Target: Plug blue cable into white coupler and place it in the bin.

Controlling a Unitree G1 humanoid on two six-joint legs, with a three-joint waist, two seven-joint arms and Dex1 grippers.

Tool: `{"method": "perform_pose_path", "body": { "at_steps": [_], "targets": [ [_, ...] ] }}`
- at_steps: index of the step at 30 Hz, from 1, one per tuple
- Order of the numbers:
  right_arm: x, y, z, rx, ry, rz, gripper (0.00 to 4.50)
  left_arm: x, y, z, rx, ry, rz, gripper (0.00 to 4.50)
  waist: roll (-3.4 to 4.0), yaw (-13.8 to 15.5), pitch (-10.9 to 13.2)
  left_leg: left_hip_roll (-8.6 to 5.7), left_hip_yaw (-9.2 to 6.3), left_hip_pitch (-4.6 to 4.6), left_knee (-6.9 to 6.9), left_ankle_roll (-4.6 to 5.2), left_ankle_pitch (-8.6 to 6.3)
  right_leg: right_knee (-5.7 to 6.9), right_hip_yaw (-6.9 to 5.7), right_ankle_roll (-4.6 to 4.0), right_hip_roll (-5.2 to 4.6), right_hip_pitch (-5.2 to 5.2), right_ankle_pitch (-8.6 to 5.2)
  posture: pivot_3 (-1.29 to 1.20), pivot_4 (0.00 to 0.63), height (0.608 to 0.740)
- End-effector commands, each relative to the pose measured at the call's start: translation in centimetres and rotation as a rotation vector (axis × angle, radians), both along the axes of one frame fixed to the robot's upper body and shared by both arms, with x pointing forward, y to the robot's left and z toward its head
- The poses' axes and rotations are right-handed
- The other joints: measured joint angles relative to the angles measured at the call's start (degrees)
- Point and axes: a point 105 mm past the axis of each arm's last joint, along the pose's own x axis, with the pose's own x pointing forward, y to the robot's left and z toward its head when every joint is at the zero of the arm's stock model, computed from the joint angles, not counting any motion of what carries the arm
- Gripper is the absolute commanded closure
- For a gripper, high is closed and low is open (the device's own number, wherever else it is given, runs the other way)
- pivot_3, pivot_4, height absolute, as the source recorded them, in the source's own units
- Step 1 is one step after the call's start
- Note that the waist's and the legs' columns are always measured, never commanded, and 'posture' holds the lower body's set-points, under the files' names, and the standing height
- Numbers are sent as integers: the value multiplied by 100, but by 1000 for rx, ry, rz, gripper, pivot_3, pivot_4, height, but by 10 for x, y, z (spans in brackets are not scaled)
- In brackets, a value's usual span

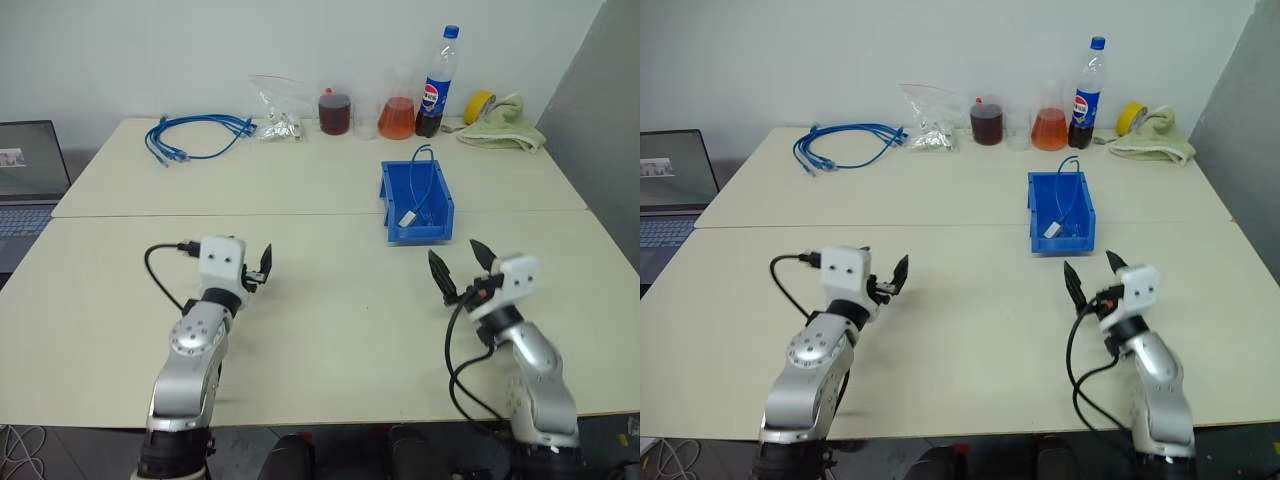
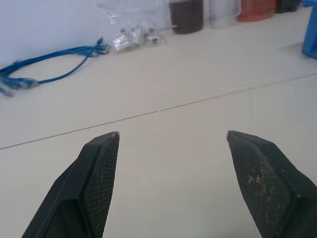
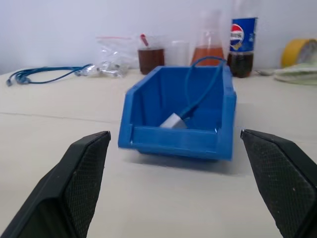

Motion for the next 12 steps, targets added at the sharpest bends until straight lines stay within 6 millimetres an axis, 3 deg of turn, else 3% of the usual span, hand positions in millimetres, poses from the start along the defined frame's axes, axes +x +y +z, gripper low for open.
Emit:
{"method": "perform_pose_path", "body": {
  "at_steps": [1,7,12],
  "targets": [
    [-17,4,-10,4,-18,-24,29,-16,13,-6,-21,-41,69,884,1,-1,0,1,1,4,-2,0,0,0,0,-3,1,3,-2,0,150,740],
    [-23,11,-19,2,-8,-27,29,-33,15,-28,-15,2,82,884,1,-8,0,-3,7,7,-4,2,-1,0,0,-2,11,5,-2,0,150,740],
    [-22,12,-19,-7,-13,-33,29,-37,14,-33,-31,7,68,884,1,-5,0,1,7,6,-4,1,-1,0,-6,-4,30,4,-2,0,150,740]
  ]
}}
